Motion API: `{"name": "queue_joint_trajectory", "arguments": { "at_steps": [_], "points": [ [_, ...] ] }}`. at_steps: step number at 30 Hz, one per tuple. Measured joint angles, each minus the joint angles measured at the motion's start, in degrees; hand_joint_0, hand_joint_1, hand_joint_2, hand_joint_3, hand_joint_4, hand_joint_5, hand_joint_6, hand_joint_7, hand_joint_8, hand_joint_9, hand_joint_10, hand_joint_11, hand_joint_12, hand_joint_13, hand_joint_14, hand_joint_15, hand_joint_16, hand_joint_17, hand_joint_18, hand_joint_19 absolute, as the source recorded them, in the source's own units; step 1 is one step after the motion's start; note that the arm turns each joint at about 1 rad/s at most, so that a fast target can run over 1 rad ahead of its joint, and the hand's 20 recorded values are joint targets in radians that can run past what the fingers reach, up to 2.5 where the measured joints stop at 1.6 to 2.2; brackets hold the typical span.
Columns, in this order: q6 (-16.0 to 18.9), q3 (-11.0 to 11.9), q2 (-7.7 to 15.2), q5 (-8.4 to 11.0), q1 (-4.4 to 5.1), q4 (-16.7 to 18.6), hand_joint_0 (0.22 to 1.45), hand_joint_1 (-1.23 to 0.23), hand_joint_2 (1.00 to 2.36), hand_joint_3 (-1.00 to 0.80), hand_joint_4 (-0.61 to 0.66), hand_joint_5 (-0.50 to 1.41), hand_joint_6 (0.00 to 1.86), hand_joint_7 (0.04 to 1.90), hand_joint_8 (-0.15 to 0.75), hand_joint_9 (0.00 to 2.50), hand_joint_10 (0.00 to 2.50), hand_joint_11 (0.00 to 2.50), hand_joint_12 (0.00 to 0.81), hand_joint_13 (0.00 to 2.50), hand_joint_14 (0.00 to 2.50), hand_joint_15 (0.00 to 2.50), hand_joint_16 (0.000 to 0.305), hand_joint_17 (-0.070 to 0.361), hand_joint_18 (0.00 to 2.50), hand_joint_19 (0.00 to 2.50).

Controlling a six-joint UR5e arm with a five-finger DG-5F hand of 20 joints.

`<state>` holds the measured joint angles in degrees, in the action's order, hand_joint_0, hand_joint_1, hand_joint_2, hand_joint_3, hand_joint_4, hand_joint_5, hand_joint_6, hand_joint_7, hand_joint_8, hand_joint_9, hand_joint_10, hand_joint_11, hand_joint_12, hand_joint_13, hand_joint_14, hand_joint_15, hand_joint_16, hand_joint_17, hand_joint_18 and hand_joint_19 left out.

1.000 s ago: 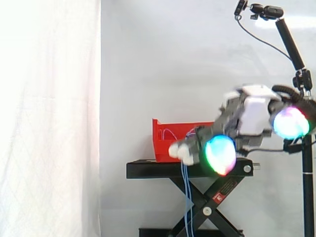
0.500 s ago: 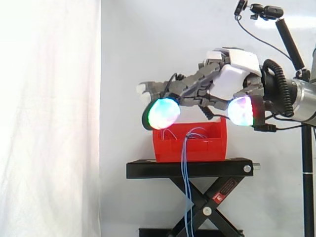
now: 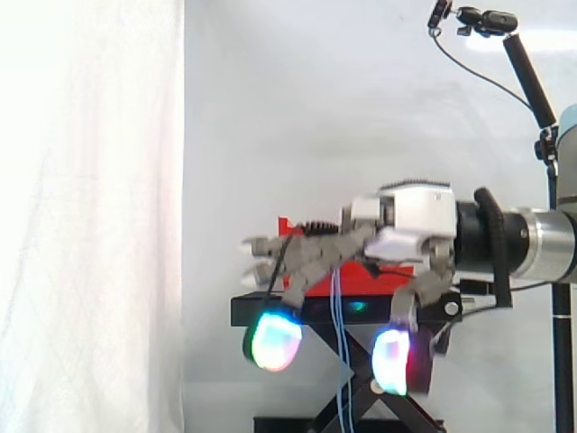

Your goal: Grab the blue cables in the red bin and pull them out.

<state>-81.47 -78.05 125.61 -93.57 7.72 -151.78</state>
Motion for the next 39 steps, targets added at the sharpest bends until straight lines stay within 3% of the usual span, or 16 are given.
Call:
{"name": "queue_joint_trajectory", "arguments": {
  "at_steps": [7, 15, 21, 24, 25, 26, 30, 33, 39],
  "points": [
    [-10.61, 0.72, 1.62, 3.63, 0.74, -8.17, 0.53, -0.94, 1.0, -1.0, 0.32, 0.74, 0.01, 0.64, 0.326, 0.31, 0.0, 0.07, 0.428, 0.0, 0.0, 0.02, 0.068, 0.152, 0.0, 0.05],
    [-22.58, 7.2, 1.67, 2.64, 1.84, -20.01, 0.54, -0.93, 1.0, -1.0, 0.32, 0.72, 0.01, 0.62, 0.324, 0.31, 0.0, 0.07, 0.426, 0.0, 0.0, 0.03, 0.067, 0.152, 0.0, 0.06],
    [-31.92, 12.03, 1.68, 2.74, 1.72, -29.34, 0.54, -0.93, 1.0, -1.0, 0.32, 0.73, 0.01, 0.64, 0.324, 0.31, 0.0, 0.06, 0.426, 0.0, 0.0, 0.03, 0.067, 0.151, 0.0, 0.07],
    [-36.08, 13.02, 1.67, 3.39, 1.58, -33.51, 0.55, -0.94, 1.0, -1.0, 0.28, 0.71, 0.0, 0.7, 0.324, 0.32, 0.0, 0.09, 0.423, 0.0, 0.0, 0.03, 0.067, 0.151, 0.0, 0.07],
    [-37.94, 13.24, 1.66, 3.77, 1.52, -35.36, 0.55, -0.94, 1.0, -1.0, 0.26, 0.67, 0.05, 0.72, 0.326, 0.35, 0.0, 0.15, 0.421, 0.01, 0.0, 0.05, 0.067, 0.151, 0.0, 0.08],
    [-39.34, 13.34, 1.68, 4.06, 1.46, -36.48, 0.55, -0.95, 1.0, -1.0, 0.26, 0.58, 0.27, 0.63, 0.33, 0.38, 0.01, 0.25, 0.429, 0.06, 0.0, 0.07, 0.067, 0.151, 0.0, 0.1],
    [-45.36, 13.51, 1.67, 4.99, 1.06, -37.34, 0.55, -0.95, 1.0, -1.0, 0.26, 0.52, 0.37, 0.58, 0.347, 0.51, 0.01, 0.57, 0.43, 0.16, 0.0, 0.13, 0.067, 0.151, 0.04, 0.14],
    [-49.1, 13.52, 1.67, 5.11, 0.47, -36.22, 0.56, -0.97, 1.0, -1.0, 0.25, 0.52, 0.26, 0.64, 0.362, 0.64, 0.02, 0.88, 0.44, 0.28, 0.01, 0.17, 0.068, 0.153, 0.19, 0.15],
    [-48.86, 14.04, 1.66, 3.92, -0.87, -35.99, 0.57, -0.97, 1.0, -1.0, 0.25, 0.51, 0.22, 0.65, 0.366, 0.68, 0.02, 0.97, 0.452, 0.41, 0.01, 0.27, 0.067, 0.152, 0.33, 0.25]
  ]
}}
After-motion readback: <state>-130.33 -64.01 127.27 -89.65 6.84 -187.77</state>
